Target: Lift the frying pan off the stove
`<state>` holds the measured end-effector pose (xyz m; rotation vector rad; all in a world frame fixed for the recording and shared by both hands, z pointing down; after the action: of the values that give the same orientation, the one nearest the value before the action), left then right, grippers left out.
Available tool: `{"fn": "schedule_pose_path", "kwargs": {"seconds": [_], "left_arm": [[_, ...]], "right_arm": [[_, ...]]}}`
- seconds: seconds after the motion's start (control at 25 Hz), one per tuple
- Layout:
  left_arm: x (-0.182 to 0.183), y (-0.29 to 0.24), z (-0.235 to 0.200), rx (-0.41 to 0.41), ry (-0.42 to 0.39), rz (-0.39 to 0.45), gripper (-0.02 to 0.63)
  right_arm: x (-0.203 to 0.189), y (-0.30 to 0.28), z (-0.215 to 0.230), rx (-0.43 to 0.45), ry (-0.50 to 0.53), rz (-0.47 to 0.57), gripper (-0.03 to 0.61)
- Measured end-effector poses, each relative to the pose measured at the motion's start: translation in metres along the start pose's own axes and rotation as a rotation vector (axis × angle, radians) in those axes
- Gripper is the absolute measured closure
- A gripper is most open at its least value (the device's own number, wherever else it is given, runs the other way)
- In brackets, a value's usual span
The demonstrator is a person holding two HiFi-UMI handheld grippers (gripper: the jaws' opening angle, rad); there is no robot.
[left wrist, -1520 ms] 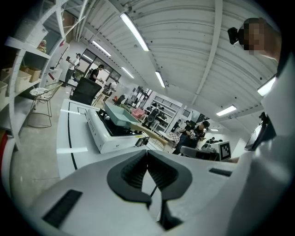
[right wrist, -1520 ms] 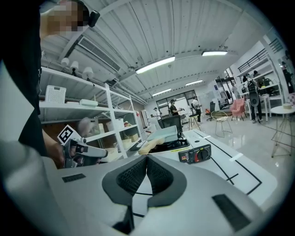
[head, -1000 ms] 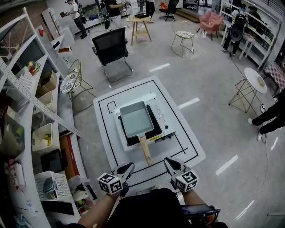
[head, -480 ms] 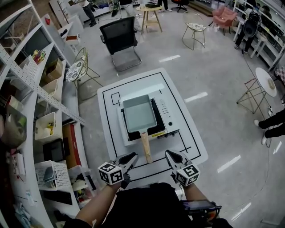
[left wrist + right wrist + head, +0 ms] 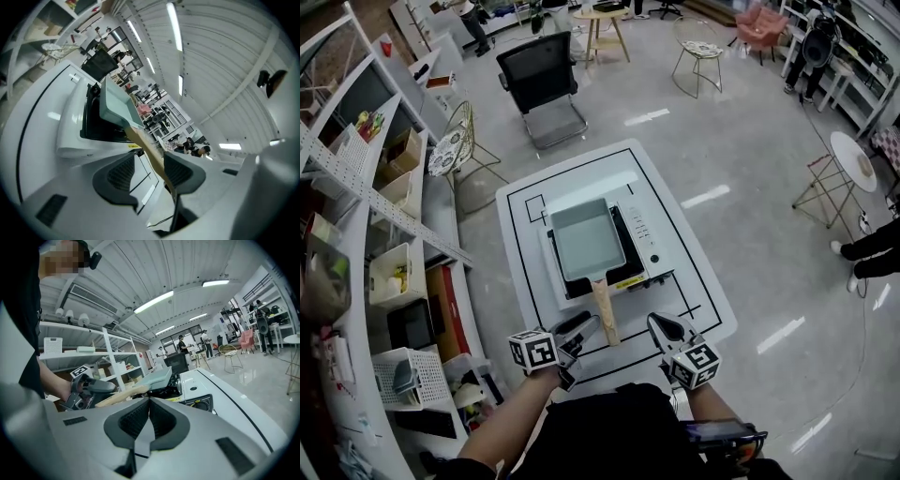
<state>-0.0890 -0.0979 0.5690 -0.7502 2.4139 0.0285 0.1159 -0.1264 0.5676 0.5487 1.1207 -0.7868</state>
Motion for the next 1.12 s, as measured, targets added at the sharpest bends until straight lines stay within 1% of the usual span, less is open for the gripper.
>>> {"fn": "schedule_pose_path", "kwargs": {"seconds": [0.08,0.16,0.24,0.36,0.4,0.52,0.56,0.68,0.84,0.88,1.0,1.12], "left_arm": [[0.005,-0.007,-0.001,-0.012,0.080,0.014,0.381],[0.007,-0.016,-0.001,-0.025,0.140,0.022,0.356],[0.006,-0.026,-0.002,-0.037,0.186,0.013,0.330],[0.002,-0.037,-0.005,-0.045,0.248,-0.005,0.319],[0.002,-0.040,-0.006,-0.051,0.278,-0.002,0.318],[0.002,-0.053,-0.004,-0.104,0.403,0.024,0.318],[0.002,-0.056,-0.006,-0.106,0.425,0.027,0.319],[-0.001,-0.063,-0.009,-0.105,0.453,0.017,0.319],[-0.002,-0.069,-0.005,-0.131,0.446,-0.005,0.322],[-0.002,-0.071,-0.005,-0.132,0.444,-0.008,0.332],[-0.001,-0.072,-0.009,-0.117,0.463,0.003,0.406],[0.000,-0.073,-0.007,-0.125,0.477,0.008,0.454]], "right_arm": [[-0.001,0.001,0.001,-0.010,-0.004,-0.001,0.552],[-0.004,0.004,0.002,-0.022,-0.009,-0.005,0.552],[-0.007,0.007,0.004,-0.034,-0.015,-0.010,0.552],[-0.011,0.011,0.005,-0.049,-0.023,-0.016,0.552],[-0.012,0.011,0.005,-0.052,-0.024,-0.017,0.552],[-0.013,0.012,0.005,-0.057,-0.026,-0.025,0.552],[-0.014,0.013,0.005,-0.059,-0.028,-0.029,0.552],[-0.016,0.017,0.005,-0.068,-0.033,-0.037,0.552],[-0.017,0.023,0.004,-0.082,-0.036,-0.039,0.552],[-0.017,0.025,0.004,-0.087,-0.037,-0.038,0.552],[-0.019,0.027,0.006,-0.093,-0.040,-0.034,0.552],[-0.019,0.029,0.006,-0.101,-0.042,-0.027,0.552]]}}
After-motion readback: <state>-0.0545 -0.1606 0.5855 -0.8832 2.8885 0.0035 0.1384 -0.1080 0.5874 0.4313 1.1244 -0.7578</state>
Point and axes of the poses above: the fingertips, and each gripper's own axes: y backward along the fingers, z to its right, x out of its top, the point moved 5 cm from there along y, backward along the fingers, and after that the axes turned 14 degrees about z, right-handed, at the moved point
